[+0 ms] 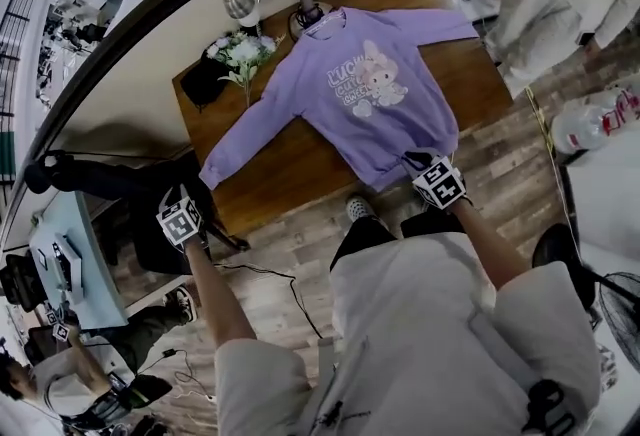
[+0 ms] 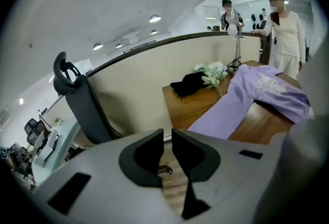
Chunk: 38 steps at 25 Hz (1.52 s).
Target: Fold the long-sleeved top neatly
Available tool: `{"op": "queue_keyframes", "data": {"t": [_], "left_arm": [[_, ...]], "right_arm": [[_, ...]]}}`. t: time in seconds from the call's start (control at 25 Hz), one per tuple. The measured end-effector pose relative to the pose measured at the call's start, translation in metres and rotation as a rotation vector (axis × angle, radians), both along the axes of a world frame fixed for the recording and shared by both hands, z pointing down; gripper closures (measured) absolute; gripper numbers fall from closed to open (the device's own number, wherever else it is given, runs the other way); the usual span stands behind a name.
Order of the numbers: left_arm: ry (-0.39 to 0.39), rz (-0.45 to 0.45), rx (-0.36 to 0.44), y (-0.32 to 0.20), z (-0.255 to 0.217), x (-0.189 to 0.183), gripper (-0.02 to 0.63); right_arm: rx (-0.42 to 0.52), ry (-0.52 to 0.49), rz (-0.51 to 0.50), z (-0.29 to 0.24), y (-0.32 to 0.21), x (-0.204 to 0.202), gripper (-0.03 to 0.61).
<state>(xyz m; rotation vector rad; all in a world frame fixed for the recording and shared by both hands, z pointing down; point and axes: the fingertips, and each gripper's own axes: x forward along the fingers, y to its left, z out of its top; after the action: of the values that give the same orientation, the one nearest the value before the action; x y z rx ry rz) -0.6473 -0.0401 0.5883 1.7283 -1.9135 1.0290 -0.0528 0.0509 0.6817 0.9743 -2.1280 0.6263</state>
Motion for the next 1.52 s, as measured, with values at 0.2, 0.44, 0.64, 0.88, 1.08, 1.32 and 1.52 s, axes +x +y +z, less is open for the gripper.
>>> {"op": "queue_keyframes", "data": {"t": [0.2,0.44,0.64,0.88,1.08,1.32,1.52], "left_arm": [[0.107,0.122,0.044,0.009,0.034,0.1,0.561],[0.26,0.25,0.073,0.051,0.067,0.281,0.563],[0.435,0.269,0.01,0.099,0.094,0.39,0.562],[0.436,0.365,-0.197,0.156,0.136,0.475,0.468],[0.373,0.35,-0.226,0.168,0.153,0.516,0.448],[0.205,0.216,-0.241,0.161,0.177,0.524,0.448],[0.164,0.12,-0.207,0.155,0.184,0.514,0.57]], "right_arm": [[-0.011,0.047,0.099,0.016,0.003,0.057,0.522],[-0.04,0.189,0.121,0.038,0.019,0.148,0.514],[-0.058,0.18,0.089,0.045,0.022,0.179,0.497],[0.031,0.362,-0.256,0.063,0.025,0.17,0.4],[0.088,0.371,-0.303,0.064,0.017,0.166,0.421],[0.126,0.334,-0.362,0.052,0.016,0.169,0.557],[0.14,0.271,-0.403,0.042,0.021,0.174,0.558]]}}
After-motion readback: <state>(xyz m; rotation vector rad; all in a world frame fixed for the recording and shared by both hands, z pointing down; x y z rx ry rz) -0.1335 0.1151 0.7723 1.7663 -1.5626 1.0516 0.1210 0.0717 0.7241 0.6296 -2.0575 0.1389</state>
